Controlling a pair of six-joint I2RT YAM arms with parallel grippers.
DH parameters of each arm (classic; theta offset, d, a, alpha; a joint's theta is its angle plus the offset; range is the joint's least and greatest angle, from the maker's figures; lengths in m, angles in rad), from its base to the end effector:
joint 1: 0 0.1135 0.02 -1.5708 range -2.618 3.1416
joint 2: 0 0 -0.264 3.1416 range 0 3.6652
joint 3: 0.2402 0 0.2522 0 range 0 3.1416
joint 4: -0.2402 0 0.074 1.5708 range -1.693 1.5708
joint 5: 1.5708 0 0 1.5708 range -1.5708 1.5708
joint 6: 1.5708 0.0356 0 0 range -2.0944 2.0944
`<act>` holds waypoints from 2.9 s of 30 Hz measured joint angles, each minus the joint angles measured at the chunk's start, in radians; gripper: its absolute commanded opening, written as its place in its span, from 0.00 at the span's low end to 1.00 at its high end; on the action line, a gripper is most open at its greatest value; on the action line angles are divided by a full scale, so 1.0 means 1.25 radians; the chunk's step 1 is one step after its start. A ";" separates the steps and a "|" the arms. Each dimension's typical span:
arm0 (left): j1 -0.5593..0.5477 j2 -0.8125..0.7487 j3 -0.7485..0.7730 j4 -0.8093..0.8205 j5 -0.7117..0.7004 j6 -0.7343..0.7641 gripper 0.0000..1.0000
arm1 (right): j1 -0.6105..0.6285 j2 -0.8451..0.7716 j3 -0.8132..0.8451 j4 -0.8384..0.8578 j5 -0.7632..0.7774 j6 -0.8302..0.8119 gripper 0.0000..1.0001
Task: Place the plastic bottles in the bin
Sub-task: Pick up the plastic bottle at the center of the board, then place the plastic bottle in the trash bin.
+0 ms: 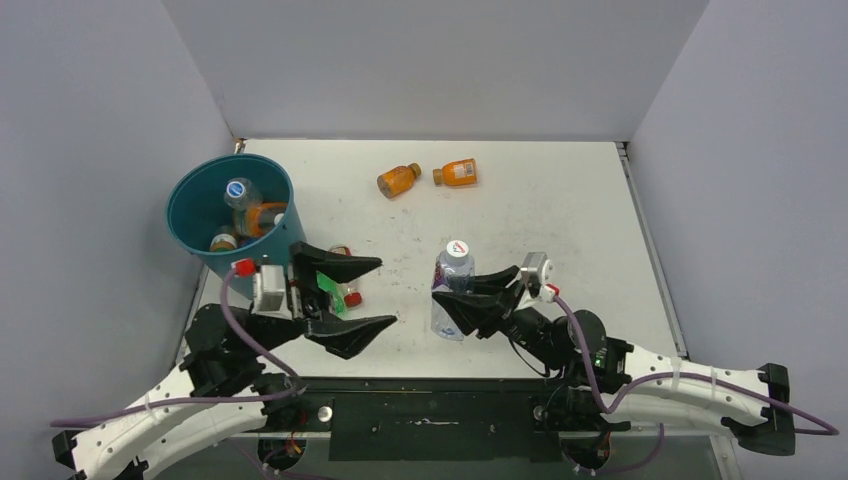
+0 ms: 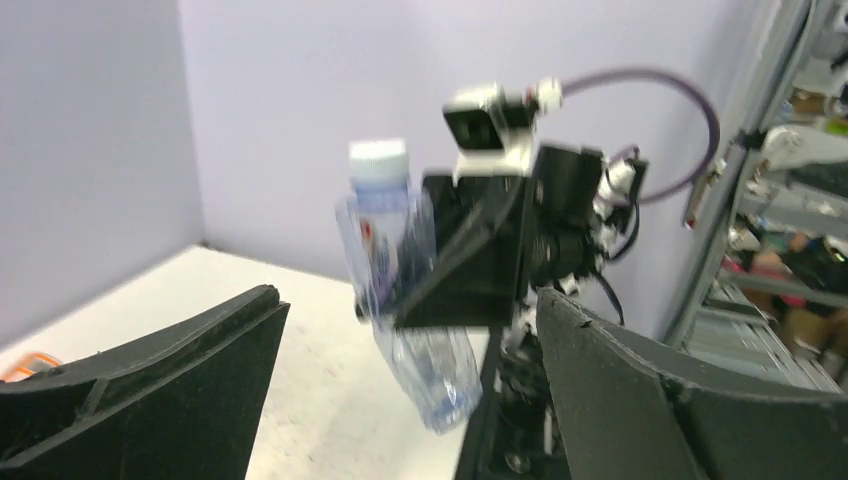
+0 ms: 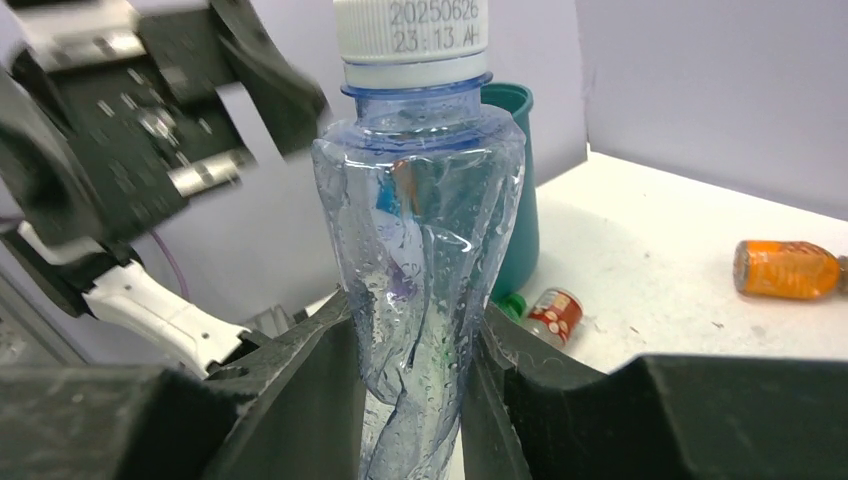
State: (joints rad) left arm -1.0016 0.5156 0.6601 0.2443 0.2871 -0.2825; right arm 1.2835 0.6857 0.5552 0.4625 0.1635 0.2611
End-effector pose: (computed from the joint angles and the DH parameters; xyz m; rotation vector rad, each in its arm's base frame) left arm 0.0584 -0.1100 0.3793 0.7046 1.0951 -1.2834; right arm 0.0536 0.1609 0.3438 -0.5187 1.2380 1.2268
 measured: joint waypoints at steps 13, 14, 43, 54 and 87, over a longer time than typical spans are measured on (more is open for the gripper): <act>0.001 0.269 0.341 -0.211 -0.109 0.005 0.85 | 0.000 0.091 0.001 -0.068 -0.012 -0.024 0.15; 0.001 0.287 0.341 -0.232 -0.106 0.000 0.82 | 0.000 0.092 0.001 -0.069 -0.012 -0.026 0.15; 0.016 0.144 0.422 -0.441 -0.573 0.263 0.00 | 0.001 0.024 0.036 -0.169 0.002 0.011 0.90; 0.132 0.190 0.401 -0.083 -0.885 0.709 0.00 | 0.001 -0.023 -0.043 -0.160 0.057 0.040 0.90; 0.479 0.365 0.292 0.017 -0.823 0.482 0.00 | 0.001 -0.034 -0.091 -0.120 0.059 0.063 0.90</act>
State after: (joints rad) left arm -0.4030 0.9718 1.0248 0.2661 -0.7414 0.3195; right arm 1.2842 0.6434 0.4412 0.3122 0.2371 0.3405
